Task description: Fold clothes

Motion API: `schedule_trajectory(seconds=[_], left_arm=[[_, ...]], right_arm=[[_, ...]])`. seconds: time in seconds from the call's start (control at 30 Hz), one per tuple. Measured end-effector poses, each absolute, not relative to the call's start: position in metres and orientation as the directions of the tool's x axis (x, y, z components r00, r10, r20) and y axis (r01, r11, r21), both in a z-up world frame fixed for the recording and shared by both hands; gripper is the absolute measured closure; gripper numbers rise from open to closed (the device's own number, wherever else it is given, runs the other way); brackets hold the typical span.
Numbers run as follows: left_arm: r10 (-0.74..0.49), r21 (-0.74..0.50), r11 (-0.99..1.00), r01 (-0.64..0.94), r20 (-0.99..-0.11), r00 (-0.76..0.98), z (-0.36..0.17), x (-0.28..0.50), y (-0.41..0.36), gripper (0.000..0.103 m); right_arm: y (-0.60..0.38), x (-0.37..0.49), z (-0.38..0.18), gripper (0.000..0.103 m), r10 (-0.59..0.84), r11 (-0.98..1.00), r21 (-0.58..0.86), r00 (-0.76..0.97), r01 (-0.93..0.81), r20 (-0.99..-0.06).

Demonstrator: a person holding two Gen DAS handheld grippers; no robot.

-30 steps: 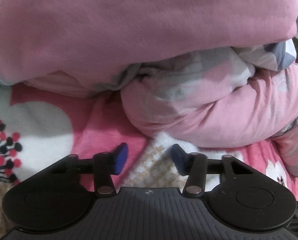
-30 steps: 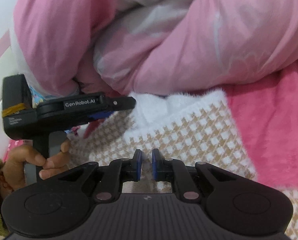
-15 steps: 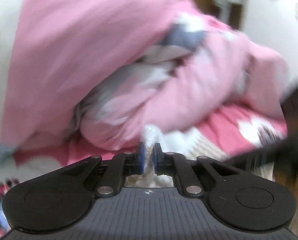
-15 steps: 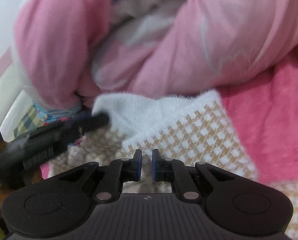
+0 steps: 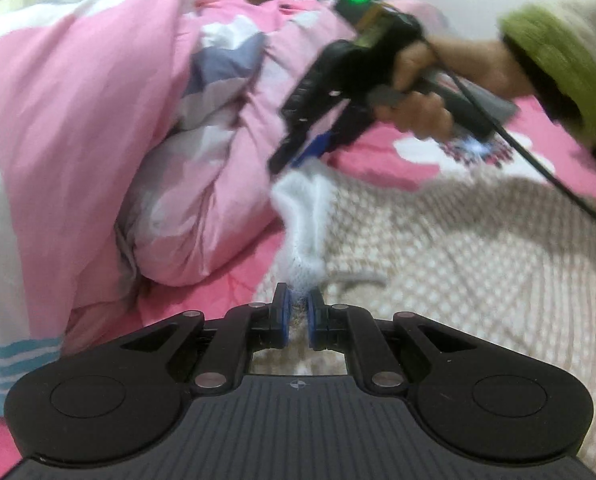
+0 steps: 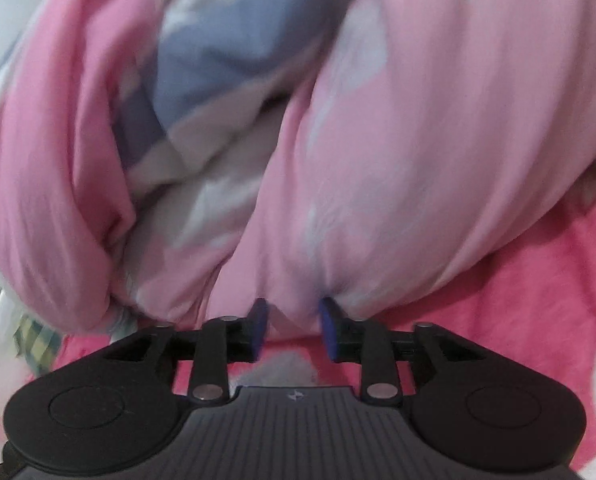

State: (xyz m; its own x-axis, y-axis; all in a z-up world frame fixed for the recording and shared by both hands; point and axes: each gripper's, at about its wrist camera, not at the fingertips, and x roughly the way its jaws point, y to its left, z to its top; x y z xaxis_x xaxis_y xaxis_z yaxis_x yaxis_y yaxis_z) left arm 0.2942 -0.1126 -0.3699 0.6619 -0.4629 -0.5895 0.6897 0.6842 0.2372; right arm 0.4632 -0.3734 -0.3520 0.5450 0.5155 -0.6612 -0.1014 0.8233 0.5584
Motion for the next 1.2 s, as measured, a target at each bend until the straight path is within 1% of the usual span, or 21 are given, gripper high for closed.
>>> schedule_trajectory(seconds=[0.07,0.17,0.27,0.37,0.47,0.5,0.57,0.63,0.7,0.77,0.8,0.93,1.03,1.1,1.17,1.2], left_arm=[[-0.451,0.25,0.679,0.69,-0.6,0.661,-0.373,0.291,-0.11,0.097],[-0.432,0.27,0.671,0.691,-0.615,0.66,-0.377,0.287,-0.107,0.097],[-0.413,0.289,0.662,0.691,-0.629,0.659,-0.382,0.282,-0.104,0.096],[-0.393,0.308,0.653,0.692,-0.643,0.658,-0.386,0.277,-0.1,0.092],[-0.351,0.211,0.74,0.638,-0.689,0.634,-0.38,0.281,-0.083,0.09],[-0.337,0.175,0.77,0.614,-0.705,0.624,-0.378,0.283,-0.077,0.089],[-0.314,0.073,0.855,0.513,-0.714,0.625,-0.365,0.287,-0.058,0.088],[-0.339,-0.036,0.901,0.433,-0.68,0.65,-0.346,0.29,-0.047,0.087],[-0.388,-0.106,0.901,0.42,-0.628,0.675,-0.33,0.291,-0.048,0.08],[-0.446,-0.068,0.852,0.519,-0.611,0.653,-0.325,0.293,-0.074,0.07],[-0.464,-0.027,0.818,0.574,-0.619,0.633,-0.326,0.292,-0.09,0.069],[-0.45,0.145,0.704,0.695,-0.666,0.595,-0.351,0.294,-0.136,0.069],[-0.399,0.299,0.624,0.722,-0.672,0.624,-0.369,0.29,-0.149,0.069],[-0.364,0.41,0.564,0.717,-0.655,0.662,-0.38,0.286,-0.153,0.076],[-0.343,0.499,0.517,0.695,-0.623,0.703,-0.387,0.283,-0.15,0.087],[-0.335,0.545,0.492,0.679,-0.602,0.725,-0.39,0.284,-0.15,0.088]], right_arm=[[-0.37,0.459,-0.355,0.068,0.541,0.817,0.564,0.501,-0.123,-0.675],[-0.366,0.439,-0.348,0.07,0.61,0.781,0.591,0.447,-0.199,-0.655],[-0.364,0.403,-0.333,0.071,0.63,0.774,0.562,0.434,-0.291,-0.644],[-0.361,0.368,-0.324,0.072,0.63,0.776,0.519,0.426,-0.357,-0.649],[-0.346,0.34,-0.324,0.072,0.564,0.819,0.401,0.446,-0.411,-0.694],[-0.349,0.329,-0.324,0.072,0.548,0.828,0.374,0.461,-0.418,-0.698],[-0.348,0.321,-0.324,0.072,0.533,0.837,0.345,0.49,-0.424,-0.69],[-0.346,0.316,-0.325,0.072,0.52,0.842,0.321,0.498,-0.433,-0.694],[-0.345,0.312,-0.323,0.072,0.508,0.844,0.286,0.504,-0.455,-0.698],[-0.338,0.309,-0.323,0.072,0.498,0.842,0.251,0.509,-0.478,-0.702],[-0.334,0.308,-0.324,0.072,0.49,0.841,0.229,0.511,-0.491,-0.706],[-0.316,0.303,-0.33,0.072,0.444,0.828,0.114,0.52,-0.548,-0.73],[-0.309,0.3,-0.334,0.072,0.421,0.81,0.041,0.532,-0.585,-0.735],[-0.304,0.3,-0.339,0.072,0.398,0.796,-0.017,0.544,-0.605,-0.739],[-0.298,0.3,-0.344,0.075,0.371,0.775,-0.09,0.566,-0.625,-0.736],[-0.295,0.301,-0.346,0.078,0.363,0.767,-0.12,0.58,-0.631,-0.729]])
